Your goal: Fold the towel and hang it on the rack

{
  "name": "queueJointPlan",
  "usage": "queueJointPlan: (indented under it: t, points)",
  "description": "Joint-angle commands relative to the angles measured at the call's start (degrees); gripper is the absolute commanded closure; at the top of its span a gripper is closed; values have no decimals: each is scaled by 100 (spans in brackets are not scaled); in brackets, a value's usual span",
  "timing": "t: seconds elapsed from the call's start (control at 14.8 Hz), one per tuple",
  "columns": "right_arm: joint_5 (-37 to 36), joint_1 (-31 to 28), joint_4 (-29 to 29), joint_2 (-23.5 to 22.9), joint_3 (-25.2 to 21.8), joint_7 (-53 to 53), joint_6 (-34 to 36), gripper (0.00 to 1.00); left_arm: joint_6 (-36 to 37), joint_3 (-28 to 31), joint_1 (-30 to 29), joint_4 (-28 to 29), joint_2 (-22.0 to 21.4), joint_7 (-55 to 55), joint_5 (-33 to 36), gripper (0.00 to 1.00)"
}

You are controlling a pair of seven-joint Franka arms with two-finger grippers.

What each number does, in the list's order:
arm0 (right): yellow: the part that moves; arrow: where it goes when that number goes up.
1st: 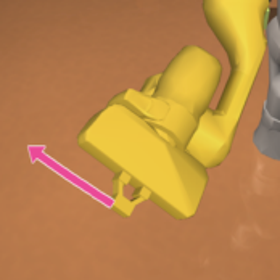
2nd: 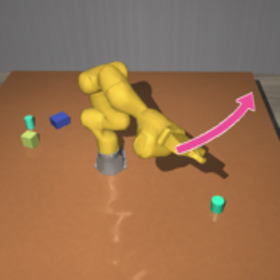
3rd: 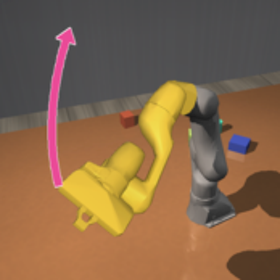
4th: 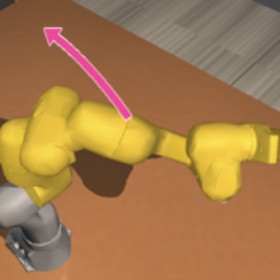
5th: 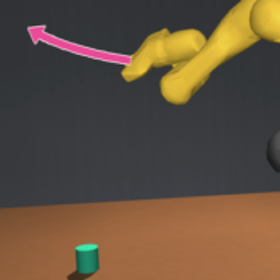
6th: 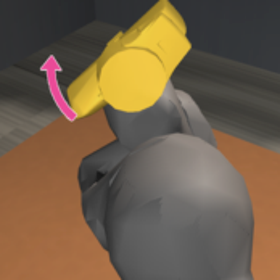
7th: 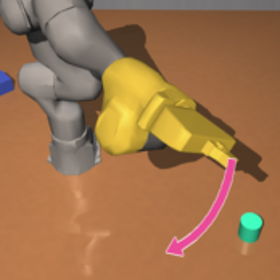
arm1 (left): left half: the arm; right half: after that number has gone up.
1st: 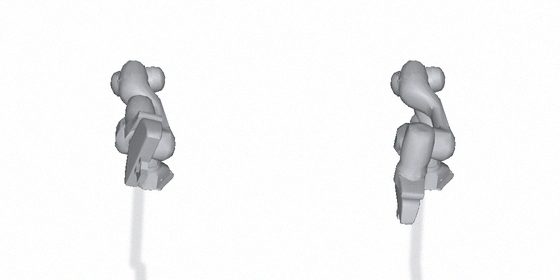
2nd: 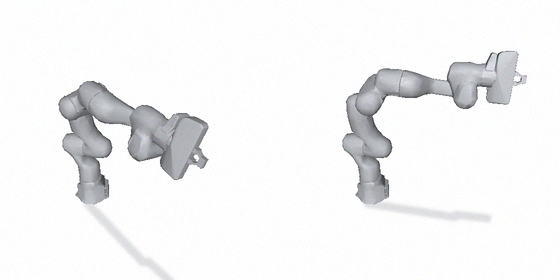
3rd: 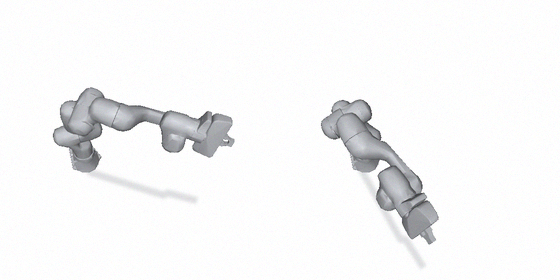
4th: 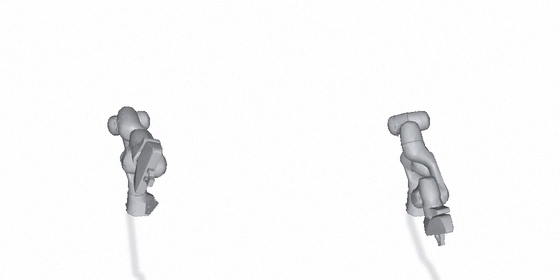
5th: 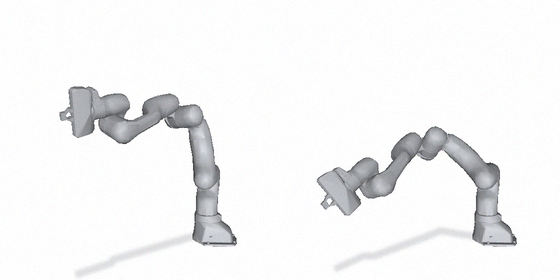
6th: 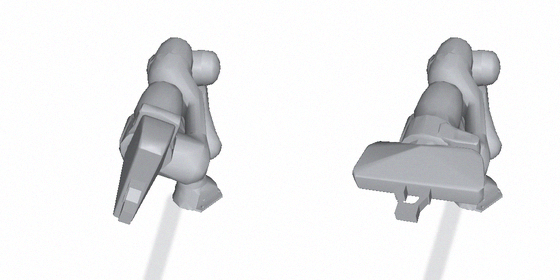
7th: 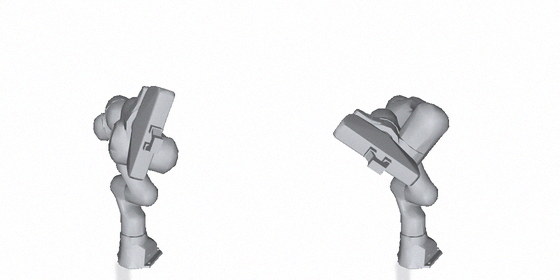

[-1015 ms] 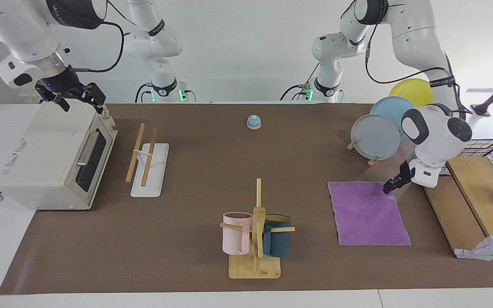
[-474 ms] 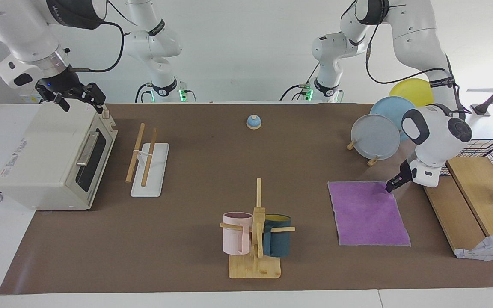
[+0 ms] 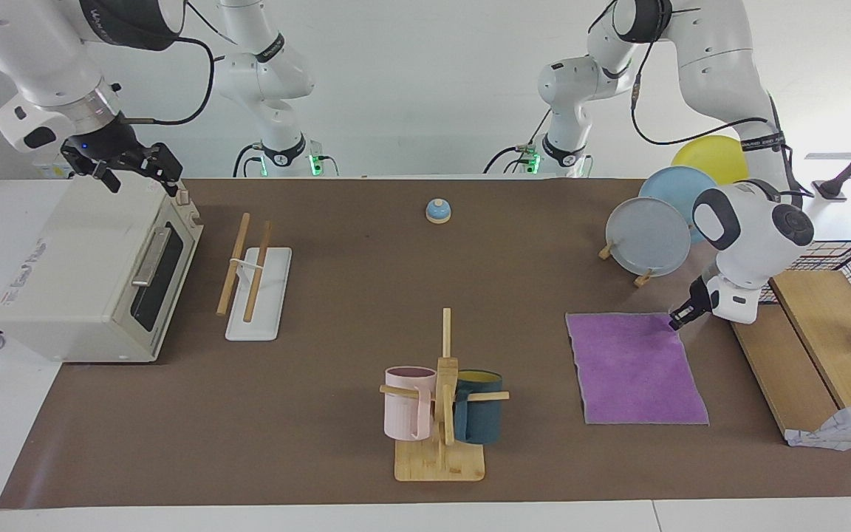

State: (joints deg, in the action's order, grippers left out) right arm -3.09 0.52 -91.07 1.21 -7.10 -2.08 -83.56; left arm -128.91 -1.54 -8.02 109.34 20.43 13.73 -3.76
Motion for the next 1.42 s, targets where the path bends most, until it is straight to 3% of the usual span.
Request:
queueJointPlan:
  t: [0.0, 0.34, 0.61, 0.95, 1.22, 1.35]
  points:
    - [115, -52, -7, 28, 24, -108, 68, 0, -100, -30, -33, 70, -57, 33, -46, 100]
    - [115, -52, -7, 28, 24, -108, 68, 0, 471, -65, 64, -377, -223, -467, -2, 100]
    - [115, -52, -7, 28, 24, -108, 68, 0, 542, -100, 318, -387, -557, -705, 7, 100]
    - [115, -52, -7, 28, 24, -108, 68, 0, 542, -92, 1362, -597, -795, -715, 444, 100]
    - [115, -52, -7, 28, 24, -108, 68, 0, 393, -92, 2172, -309, -848, -582, 1016, 100]
    - [115, -52, -7, 28, 24, -108, 68, 0, -79, -92, 2471, 234, -848, -355, 1298, 100]
